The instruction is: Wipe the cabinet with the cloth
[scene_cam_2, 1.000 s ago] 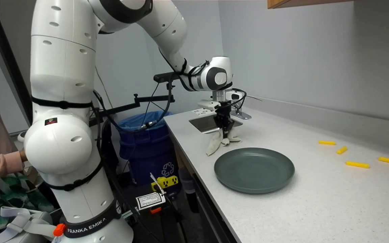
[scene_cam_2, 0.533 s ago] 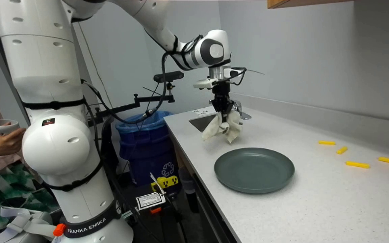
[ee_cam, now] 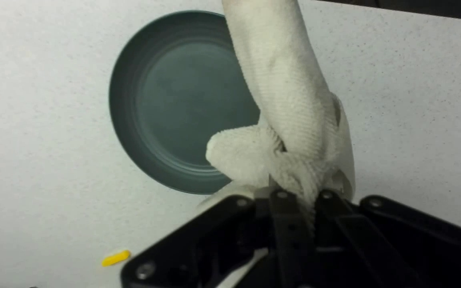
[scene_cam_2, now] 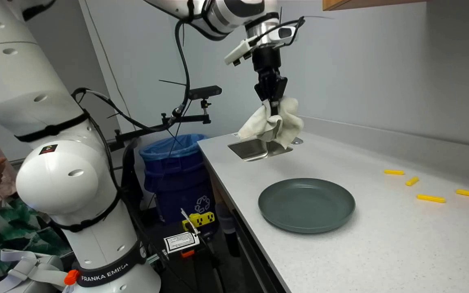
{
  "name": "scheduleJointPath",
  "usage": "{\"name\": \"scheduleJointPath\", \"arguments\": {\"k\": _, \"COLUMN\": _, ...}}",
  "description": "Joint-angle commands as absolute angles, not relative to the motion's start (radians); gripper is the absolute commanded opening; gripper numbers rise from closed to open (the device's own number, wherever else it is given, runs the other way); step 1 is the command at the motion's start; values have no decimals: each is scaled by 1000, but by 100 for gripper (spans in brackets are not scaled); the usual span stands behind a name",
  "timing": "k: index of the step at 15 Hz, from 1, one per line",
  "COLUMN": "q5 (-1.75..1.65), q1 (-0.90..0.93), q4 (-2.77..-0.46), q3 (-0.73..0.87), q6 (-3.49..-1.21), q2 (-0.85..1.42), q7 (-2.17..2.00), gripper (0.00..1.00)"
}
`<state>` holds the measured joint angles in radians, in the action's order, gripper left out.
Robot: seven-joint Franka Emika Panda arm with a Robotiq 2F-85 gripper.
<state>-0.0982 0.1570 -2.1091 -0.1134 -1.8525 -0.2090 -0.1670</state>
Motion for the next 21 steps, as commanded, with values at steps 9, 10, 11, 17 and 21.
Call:
{"name": "scheduleJointPath", "arguments": {"k": 9, "q5": -96, "q1": 135, "q4": -2109, "q3": -137, "q6": -1844, "q2": -199, "q7": -164, "gripper": 7}}
{"name": "scheduleJointPath", "arguments": {"k": 10, "q5": -96, "q1": 135, "q4": -2109, "q3": -136, "q6": -1844, "q2": -199, "q7": -164, "gripper": 2}}
{"name": "scheduleJointPath", "arguments": {"k": 11, "q5": -101, "q1": 129, "q4": -2105, "q3": -132, "q6": -1838, "q2": -196, "q7": -169, "gripper": 2}}
{"name": "scheduleJointPath", "arguments": {"k": 17, "q5": -119, "q1": 48, "q4": -2111, "q3": -64, "q6": -1823, "q2": -271, "q7": -187, "gripper": 2}}
{"name": "scheduleJointPath", "arguments": {"k": 21, "q5": -115, "q1": -5, "q4": -2113, "q3": -22, "q6": -1810, "q2": -347, "q7": -183, "gripper": 2}}
